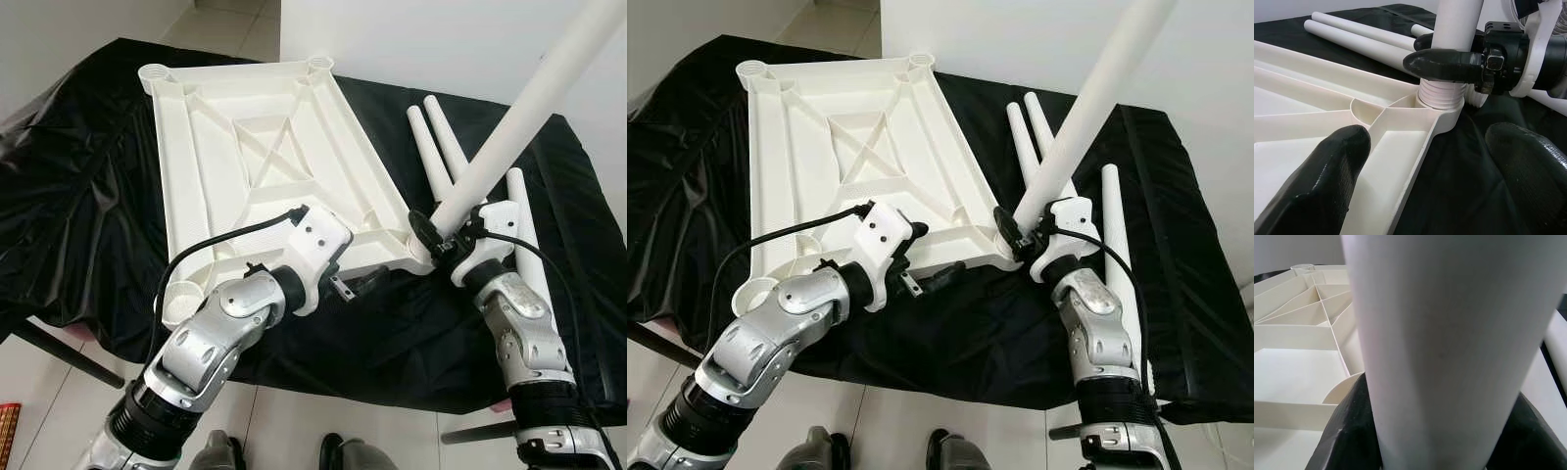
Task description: Building children table
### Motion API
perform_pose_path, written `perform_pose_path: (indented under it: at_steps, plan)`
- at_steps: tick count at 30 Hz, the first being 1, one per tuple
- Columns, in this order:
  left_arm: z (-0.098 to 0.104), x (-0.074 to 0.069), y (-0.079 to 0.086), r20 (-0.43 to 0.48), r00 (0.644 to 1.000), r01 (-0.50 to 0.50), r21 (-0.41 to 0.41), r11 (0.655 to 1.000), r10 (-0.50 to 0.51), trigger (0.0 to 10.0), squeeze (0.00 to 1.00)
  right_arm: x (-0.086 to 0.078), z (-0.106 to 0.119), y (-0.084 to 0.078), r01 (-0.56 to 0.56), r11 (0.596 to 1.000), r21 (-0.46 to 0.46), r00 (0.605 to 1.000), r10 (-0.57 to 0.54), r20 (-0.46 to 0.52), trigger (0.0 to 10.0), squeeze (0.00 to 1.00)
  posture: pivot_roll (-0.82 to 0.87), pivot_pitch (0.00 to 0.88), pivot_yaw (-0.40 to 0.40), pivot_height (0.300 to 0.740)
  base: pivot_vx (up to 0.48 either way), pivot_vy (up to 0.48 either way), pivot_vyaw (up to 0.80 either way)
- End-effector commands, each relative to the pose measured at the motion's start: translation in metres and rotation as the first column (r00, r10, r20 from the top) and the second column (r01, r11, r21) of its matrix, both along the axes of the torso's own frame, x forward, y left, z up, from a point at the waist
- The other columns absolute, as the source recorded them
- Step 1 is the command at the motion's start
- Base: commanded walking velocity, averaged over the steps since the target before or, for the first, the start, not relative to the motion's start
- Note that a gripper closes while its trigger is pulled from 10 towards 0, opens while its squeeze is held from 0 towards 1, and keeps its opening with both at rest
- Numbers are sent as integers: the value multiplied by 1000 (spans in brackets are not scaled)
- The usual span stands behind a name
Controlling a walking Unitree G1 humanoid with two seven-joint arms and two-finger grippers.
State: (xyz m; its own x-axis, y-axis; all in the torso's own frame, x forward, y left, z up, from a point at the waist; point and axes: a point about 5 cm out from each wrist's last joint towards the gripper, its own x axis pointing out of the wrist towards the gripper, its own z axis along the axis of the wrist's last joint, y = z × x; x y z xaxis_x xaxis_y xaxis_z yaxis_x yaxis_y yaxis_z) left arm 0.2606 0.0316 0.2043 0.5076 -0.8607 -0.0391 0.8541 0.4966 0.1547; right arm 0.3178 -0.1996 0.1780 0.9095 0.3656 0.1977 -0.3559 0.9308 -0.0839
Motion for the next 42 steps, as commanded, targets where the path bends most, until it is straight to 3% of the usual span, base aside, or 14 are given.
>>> perform_pose_path:
  at_steps: [1, 10, 19, 21, 24, 30, 31, 35, 38, 41, 42]
  plan:
    - [-3, -8, -5, -18, 995, 99, 14, 995, -98, 10000, 0, -3, -3, 0, 21, 1000, 5, 1000, -21, -13, 10000, 0, 47, 131, -65, 740, 0, 0, 0]
    - [-4, -9, -7, -24, 995, 101, 8, 995, -101, 10000, 0, -4, -8, 15, 238, 968, 79, 971, -234, -53, 10000, 0, 41, 136, -69, 740, 0, 0, 0]
    - [-3, -9, -6, -24, 995, 96, 8, 995, -96, 10000, 0, -10, -17, 38, 426, 890, 165, 904, -410, -121, 10000, 0, 47, 147, -71, 740, 0, 0, 0]
    - [-3, -8, -5, -24, 995, 92, 9, 996, -92, 10000, 0, -13, -20, 49, 489, 855, 171, 872, -471, -136, 10000, 0, 47, 147, -71, 740, 0, 0, 0]
    - [-3, -8, -5, -25, 996, 90, 8, 996, -90, 10000, 0, -14, -23, 59, 514, 840, 172, 856, -492, -156, 10000, 0, 50, 149, -70, 740, 0, 0, 0]
    - [-3, -8, -5, -26, 996, 90, 6, 996, -90, 10000, 0, -14, -23, 63, 503, 846, 174, 863, -480, -161, 10000, 0, 50, 149, -70, 740, 0, 0, 0]
    - [-3, -8, -5, -26, 996, 90, 7, 996, -90, 10000, 0, -14, -22, 61, 494, 849, 186, 868, -470, -161, 10000, 1000, 50, 149, -70, 740, 0, 0, 0]
    - [-3, -8, -5, -25, 996, 90, 6, 996, -90, 10000, 0, -14, -19, 59, 474, 858, 196, 880, -452, -147, 10000, 1000, 50, 149, -70, 740, 0, 0, 0]
    - [-2, -8, -5, -25, 996, 90, 4, 996, -89, 10000, 0, -13, -13, 58, 395, 896, 202, 918, -380, -110, 10000, 1000, 50, 149, -70, 740, 0, 0, 0]
    - [-2, -8, -5, -25, 996, 90, 3, 996, -89, 10000, 0, -12, -12, 57, 359, 913, 196, 933, -344, -104, 10000, 1000, 46, 153, -70, 740, 0, 0, 0]
    - [-2, -8, -5, -26, 996, 89, 2, 996, -89, 10000, 0, -11, -11, 54, 331, 926, 180, 943, -318, -96, 10000, 580, 46, 153, -70, 740, 0, 0, 0]
